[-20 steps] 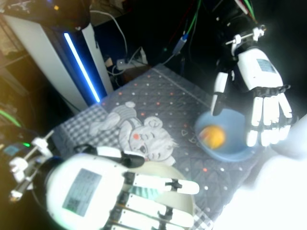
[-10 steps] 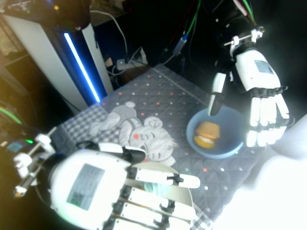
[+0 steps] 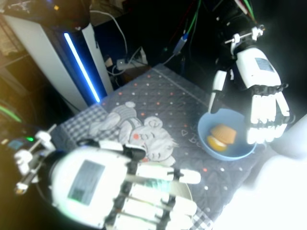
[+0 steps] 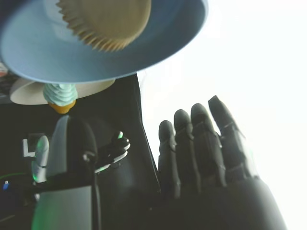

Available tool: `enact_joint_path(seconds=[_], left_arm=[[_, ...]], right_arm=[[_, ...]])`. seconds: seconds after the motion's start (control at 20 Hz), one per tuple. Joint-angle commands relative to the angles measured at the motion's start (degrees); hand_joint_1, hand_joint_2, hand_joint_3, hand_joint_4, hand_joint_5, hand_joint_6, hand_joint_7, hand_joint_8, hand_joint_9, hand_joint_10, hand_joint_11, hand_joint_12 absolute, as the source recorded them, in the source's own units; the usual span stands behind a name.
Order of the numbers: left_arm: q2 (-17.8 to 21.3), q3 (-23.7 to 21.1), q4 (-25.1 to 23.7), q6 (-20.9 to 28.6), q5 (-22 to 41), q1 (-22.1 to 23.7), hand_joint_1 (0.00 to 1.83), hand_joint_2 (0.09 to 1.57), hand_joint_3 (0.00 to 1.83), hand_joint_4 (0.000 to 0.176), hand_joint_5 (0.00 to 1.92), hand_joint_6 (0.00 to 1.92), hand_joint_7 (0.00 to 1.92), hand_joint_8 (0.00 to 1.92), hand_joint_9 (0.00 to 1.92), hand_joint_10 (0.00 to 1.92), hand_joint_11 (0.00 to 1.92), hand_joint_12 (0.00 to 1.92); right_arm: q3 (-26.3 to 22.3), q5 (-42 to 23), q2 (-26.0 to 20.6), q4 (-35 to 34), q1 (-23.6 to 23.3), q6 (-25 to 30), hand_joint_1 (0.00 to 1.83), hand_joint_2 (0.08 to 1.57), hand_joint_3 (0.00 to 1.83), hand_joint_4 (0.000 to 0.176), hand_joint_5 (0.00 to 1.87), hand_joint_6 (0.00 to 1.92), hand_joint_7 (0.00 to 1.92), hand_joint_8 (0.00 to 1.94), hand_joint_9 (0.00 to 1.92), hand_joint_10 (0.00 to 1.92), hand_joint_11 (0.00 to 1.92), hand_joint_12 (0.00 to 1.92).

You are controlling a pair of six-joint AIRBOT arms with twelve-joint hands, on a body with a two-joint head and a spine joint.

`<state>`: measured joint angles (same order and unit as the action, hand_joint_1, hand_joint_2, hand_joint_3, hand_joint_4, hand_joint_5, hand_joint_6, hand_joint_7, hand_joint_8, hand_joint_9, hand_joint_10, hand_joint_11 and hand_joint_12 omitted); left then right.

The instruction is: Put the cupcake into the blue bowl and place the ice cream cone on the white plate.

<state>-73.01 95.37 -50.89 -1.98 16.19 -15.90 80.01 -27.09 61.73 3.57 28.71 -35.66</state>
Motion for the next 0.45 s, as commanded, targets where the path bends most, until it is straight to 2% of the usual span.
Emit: enact_joint_path(seconds=[0.0,0.05,0.1,0.15,0.2,0.25,0.3,0.35,0.4], left_arm=[[1.29,-0.49,2.66,-0.37,5.70,1.05,1.07,0.94,0.00,0.000,0.44,0.00,0.40,0.00,0.34,0.00,0.00,0.66],[2.88,-2.22,4.48,-2.49,7.03,1.51,1.05,0.94,0.00,0.000,0.43,0.00,0.40,0.00,0.32,0.00,0.00,0.52],[4.64,-4.15,6.44,-4.91,8.06,1.88,1.03,0.93,0.00,0.004,0.44,0.00,0.41,0.00,0.35,0.00,0.00,0.65],[6.74,-6.31,8.12,-7.30,9.59,2.20,0.99,0.93,0.00,0.000,0.43,0.00,0.41,0.00,0.37,0.00,0.00,0.83],[8.44,-8.08,9.35,-8.46,11.29,2.26,0.94,0.93,0.00,0.007,0.41,0.00,0.38,0.00,0.37,0.00,0.00,0.94],[9.74,-9.25,10.01,-8.80,12.68,2.25,0.88,0.92,0.00,0.083,0.38,0.00,0.33,0.00,0.32,0.00,0.00,0.91],[11.51,-10.83,11.50,-9.37,14.84,1.83,0.93,0.91,0.00,0.052,0.40,0.01,0.35,0.01,0.34,0.01,0.00,0.98],[13.08,-12.29,13.39,-10.37,17.12,0.90,0.82,0.91,0.00,0.087,0.35,0.00,0.29,0.00,0.31,0.00,0.00,1.06],[14.54,-13.69,15.46,-11.72,19.14,-0.21,0.81,0.91,0.00,0.079,0.33,0.00,0.27,0.00,0.30,0.00,0.00,1.08]], right_arm=[[-0.77,-9.50,-1.06,-0.83,-0.95,0.37,0.75,0.89,0.00,0.176,0.00,0.00,0.00,0.00,0.04,0.01,0.00,0.56],[-2.19,-11.06,-2.15,-0.79,-0.95,0.05,0.75,0.89,0.00,0.176,0.00,0.00,0.00,0.00,0.06,0.01,0.00,0.55],[-3.65,-12.43,-3.14,-0.85,-0.95,-0.98,0.73,0.88,0.00,0.176,0.00,0.00,0.00,0.00,0.06,0.01,0.00,0.53],[-5.37,-13.85,-4.47,-0.91,-0.95,-2.41,0.67,0.86,0.00,0.176,0.00,0.00,0.00,0.00,0.08,0.01,0.00,0.62],[-7.02,-15.23,-5.70,-0.91,-0.95,-3.49,0.66,0.86,0.00,0.176,0.00,0.00,0.00,0.00,0.09,0.01,0.00,0.74],[-8.31,-16.57,-6.81,-0.91,-0.95,-3.99,0.67,0.87,0.00,0.176,0.00,0.00,0.00,0.00,0.11,0.01,0.00,0.76],[-10.28,-18.70,-8.70,-0.91,-0.95,-4.53,0.68,0.87,0.00,0.176,0.00,0.00,0.00,0.00,0.10,0.00,0.00,0.77],[-12.10,-21.12,-10.65,-0.91,-0.95,-5.03,0.73,0.88,0.01,0.176,0.00,0.00,0.00,0.00,0.08,0.00,0.00,0.76],[-13.74,-23.28,-12.41,-0.92,-0.95,-5.54,0.74,0.88,0.00,0.176,0.00,0.00,0.00,0.00,0.08,0.00,0.00,0.72]])
